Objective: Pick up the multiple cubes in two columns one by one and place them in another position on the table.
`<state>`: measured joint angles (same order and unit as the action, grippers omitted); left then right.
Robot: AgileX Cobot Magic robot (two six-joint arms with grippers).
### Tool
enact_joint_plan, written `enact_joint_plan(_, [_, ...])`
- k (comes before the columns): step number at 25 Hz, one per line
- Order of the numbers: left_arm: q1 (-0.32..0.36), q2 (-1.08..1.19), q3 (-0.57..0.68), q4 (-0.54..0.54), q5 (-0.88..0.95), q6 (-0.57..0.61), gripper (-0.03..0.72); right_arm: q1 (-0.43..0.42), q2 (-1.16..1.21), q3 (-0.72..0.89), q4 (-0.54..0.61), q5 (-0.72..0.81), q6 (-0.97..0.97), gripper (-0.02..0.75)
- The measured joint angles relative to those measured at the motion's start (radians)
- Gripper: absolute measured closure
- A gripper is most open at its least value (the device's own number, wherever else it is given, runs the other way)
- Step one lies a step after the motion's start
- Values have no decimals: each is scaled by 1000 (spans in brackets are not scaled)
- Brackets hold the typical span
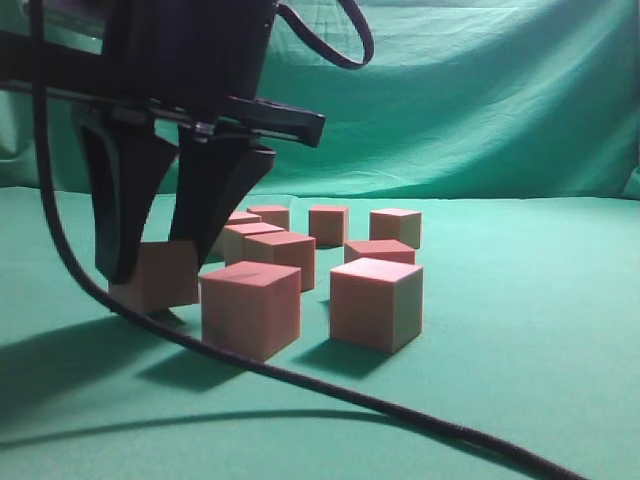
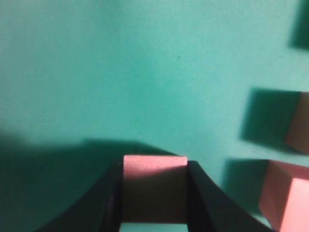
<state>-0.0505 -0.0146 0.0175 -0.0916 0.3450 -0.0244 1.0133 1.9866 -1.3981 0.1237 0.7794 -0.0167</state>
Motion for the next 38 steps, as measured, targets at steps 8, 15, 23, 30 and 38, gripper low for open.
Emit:
enact_joint_plan(8, [0, 0, 0, 0, 0, 0, 688, 0, 4, 0, 4, 6, 2, 471])
enact_joint_plan(15, [0, 0, 0, 0, 0, 0, 688, 0, 4, -36, 14, 73, 2, 240])
enact_joint_plan(23, [0, 0, 0, 0, 0, 0, 688, 0, 5, -389, 29, 351, 29, 348])
enact_joint_plan(30, [0, 0, 0, 0, 0, 0, 688, 1, -25, -626, 18, 459, 40, 738])
enact_joint_plan(38, [0, 0, 0, 0, 0, 0, 688, 3, -239, -631, -27, 480, 41, 738])
